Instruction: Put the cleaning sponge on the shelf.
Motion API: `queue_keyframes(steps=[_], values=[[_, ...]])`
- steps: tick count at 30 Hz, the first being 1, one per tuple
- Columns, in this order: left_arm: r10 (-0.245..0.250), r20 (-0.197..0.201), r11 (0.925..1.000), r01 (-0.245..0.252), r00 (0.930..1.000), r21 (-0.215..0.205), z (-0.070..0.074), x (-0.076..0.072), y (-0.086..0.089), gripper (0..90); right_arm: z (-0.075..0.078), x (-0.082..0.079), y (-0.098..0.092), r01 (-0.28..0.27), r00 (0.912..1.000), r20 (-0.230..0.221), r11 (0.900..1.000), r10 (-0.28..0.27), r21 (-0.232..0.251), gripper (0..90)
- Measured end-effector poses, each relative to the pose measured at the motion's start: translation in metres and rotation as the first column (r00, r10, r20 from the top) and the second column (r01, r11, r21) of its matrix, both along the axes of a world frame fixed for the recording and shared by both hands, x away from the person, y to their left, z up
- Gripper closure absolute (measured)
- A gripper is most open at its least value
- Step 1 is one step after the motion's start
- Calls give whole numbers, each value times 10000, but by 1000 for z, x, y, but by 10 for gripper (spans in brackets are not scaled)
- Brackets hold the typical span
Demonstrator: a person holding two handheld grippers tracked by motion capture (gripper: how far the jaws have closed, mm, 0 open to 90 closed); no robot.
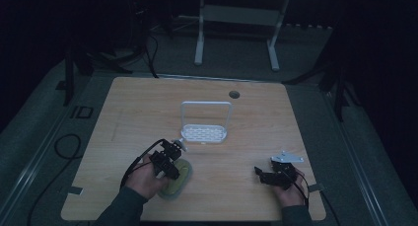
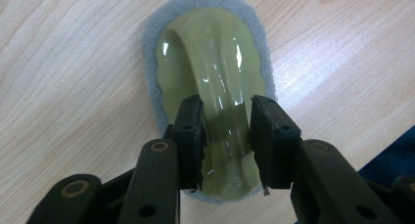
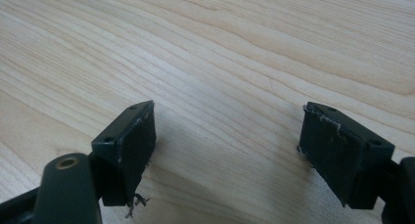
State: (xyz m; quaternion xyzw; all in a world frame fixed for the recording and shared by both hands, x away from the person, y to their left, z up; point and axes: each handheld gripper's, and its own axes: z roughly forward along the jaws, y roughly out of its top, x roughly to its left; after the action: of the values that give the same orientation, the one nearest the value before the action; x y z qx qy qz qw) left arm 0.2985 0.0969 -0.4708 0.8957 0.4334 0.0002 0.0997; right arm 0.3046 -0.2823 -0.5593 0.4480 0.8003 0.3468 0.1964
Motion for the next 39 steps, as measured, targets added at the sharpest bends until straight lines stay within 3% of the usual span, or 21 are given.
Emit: queue_keyframes(steps=[17, 21, 28, 39], values=[[-732, -576, 9971, 744, 9956, 180, 0, 7, -1, 687, 0, 0, 0, -3, 10000, 6, 10000, 3, 2, 209], [-1001, -624, 9940, 1027, 9930, 389, -2, 7, -4, 681, 0, 0, 0, -5, 10000, 4, 10000, 5, 0, 209], [-1298, -210, 9884, 1310, 9913, 762, 1, 5, -4, 715, 0, 0, 0, -2, 10000, 3, 10000, 2, -1, 209], [-1549, 420, 9872, 1530, 9870, 452, 9, 10, 4, 717, 0, 0, 0, 1, 10000, -2, 10000, -1, 2, 209]])
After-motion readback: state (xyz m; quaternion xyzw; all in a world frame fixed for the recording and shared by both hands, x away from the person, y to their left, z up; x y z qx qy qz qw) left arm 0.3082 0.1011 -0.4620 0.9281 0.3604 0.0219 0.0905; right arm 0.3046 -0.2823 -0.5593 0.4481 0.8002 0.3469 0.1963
